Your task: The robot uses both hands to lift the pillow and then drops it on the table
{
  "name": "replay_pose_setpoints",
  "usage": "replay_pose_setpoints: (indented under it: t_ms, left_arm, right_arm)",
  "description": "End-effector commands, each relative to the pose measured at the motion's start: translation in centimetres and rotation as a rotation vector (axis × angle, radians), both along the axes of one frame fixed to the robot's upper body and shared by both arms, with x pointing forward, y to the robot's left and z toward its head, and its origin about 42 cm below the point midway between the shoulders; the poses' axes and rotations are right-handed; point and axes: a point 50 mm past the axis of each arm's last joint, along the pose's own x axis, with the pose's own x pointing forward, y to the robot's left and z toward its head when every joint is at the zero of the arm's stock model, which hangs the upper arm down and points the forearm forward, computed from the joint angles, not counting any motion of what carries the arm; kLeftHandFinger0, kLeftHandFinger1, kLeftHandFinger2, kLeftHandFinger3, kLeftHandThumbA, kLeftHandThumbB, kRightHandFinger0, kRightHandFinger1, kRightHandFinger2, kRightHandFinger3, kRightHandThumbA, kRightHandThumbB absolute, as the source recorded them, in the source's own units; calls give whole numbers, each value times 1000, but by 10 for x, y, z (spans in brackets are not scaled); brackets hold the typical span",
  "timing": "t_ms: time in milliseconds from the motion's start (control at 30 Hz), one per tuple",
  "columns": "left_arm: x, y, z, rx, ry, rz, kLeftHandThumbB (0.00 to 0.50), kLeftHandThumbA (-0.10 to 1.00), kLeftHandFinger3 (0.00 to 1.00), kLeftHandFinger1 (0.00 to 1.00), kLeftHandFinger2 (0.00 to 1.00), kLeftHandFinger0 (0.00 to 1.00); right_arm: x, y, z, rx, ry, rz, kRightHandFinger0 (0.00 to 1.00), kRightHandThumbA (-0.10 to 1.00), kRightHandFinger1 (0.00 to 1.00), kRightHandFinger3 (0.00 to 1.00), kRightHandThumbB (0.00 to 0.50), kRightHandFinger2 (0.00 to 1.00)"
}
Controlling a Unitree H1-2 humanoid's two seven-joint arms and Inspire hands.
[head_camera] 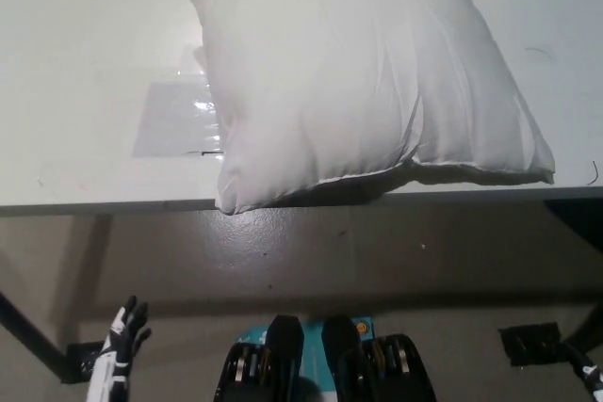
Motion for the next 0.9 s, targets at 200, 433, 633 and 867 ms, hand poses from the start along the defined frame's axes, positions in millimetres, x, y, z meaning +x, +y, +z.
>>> replay_pose_setpoints:
  t_ms: [200,433,633,867]
  left_arm:
    - [10,9,97,56,-375,101,181,1000,1000,1000,1000,1000]
    - [38,5,172,28,-540,63,139,1000,1000,1000,1000,1000]
    - [73,2,222,49,-626,70,181,1000,1000,1000,1000,1000]
    - [114,0,271,11,-651,74,146,1000,1000,1000,1000,1000]
  right_arm:
    - [47,14,129,-110,-438,47,1000,1000,1000,1000,284,1000]
    - [95,14,204,-123,-583,59,1000,1000,1000,1000,305,1000]
    - [139,13,251,-159,-633,37,1000,1000,1000,1000,349,1000]
    - [179,18,287,-135,-657,34,1000,1000,1000,1000,324,1000]
